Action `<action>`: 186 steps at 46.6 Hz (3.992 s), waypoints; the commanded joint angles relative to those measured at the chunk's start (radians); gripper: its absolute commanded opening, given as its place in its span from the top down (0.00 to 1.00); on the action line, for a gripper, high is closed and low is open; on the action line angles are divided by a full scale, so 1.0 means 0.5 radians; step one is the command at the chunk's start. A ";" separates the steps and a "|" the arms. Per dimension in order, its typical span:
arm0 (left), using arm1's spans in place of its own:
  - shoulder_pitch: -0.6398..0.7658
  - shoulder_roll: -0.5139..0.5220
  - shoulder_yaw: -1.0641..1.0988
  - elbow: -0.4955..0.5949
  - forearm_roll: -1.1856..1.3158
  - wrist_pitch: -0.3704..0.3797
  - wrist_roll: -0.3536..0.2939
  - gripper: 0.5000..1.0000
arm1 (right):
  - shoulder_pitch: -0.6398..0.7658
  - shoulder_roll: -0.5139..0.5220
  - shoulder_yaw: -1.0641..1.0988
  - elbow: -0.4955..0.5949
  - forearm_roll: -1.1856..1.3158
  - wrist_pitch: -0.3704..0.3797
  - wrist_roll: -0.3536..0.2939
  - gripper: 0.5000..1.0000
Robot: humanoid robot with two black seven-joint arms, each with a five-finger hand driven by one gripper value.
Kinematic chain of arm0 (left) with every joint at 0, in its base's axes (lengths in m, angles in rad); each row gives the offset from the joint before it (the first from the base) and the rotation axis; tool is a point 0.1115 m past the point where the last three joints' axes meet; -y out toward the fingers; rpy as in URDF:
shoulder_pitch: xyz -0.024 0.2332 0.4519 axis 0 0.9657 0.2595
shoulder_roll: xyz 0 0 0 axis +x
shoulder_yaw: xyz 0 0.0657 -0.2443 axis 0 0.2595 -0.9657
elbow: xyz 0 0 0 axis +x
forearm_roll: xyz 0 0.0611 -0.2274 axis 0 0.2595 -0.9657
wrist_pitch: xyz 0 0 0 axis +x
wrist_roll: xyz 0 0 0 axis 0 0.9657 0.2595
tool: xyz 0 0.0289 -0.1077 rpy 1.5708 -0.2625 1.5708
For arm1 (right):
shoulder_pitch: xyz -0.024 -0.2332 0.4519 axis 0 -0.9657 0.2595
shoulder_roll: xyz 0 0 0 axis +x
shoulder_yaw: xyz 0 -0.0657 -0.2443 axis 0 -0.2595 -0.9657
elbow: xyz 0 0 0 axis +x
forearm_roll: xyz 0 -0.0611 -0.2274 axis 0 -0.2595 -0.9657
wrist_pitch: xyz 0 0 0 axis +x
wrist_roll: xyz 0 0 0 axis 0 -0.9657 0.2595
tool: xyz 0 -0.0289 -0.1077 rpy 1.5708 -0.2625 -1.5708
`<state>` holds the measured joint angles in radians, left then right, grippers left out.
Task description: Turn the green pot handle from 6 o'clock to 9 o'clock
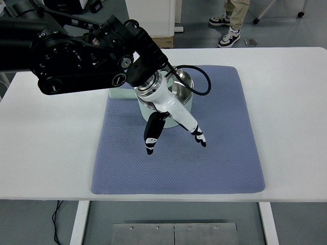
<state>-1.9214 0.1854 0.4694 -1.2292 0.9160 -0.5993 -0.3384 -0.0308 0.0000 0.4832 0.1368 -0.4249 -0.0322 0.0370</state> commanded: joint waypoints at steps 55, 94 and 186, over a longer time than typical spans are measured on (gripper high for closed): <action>0.704 0.086 -0.037 0.930 -1.963 1.493 -0.020 0.00 | 0.000 0.000 0.000 0.002 0.000 0.000 0.000 0.00; 1.483 0.301 -1.193 1.173 -2.495 1.420 -0.004 0.00 | 0.000 0.000 0.000 -0.001 0.000 0.000 0.000 0.00; 2.024 -0.003 -1.786 1.302 -2.397 0.959 -0.023 0.00 | 0.000 0.000 0.000 -0.001 0.000 0.000 0.000 0.00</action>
<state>-0.9097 0.1840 -0.4218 -0.5782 -0.2822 -0.1198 -0.3499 -0.0307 0.0000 0.4832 0.1368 -0.4249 -0.0322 0.0370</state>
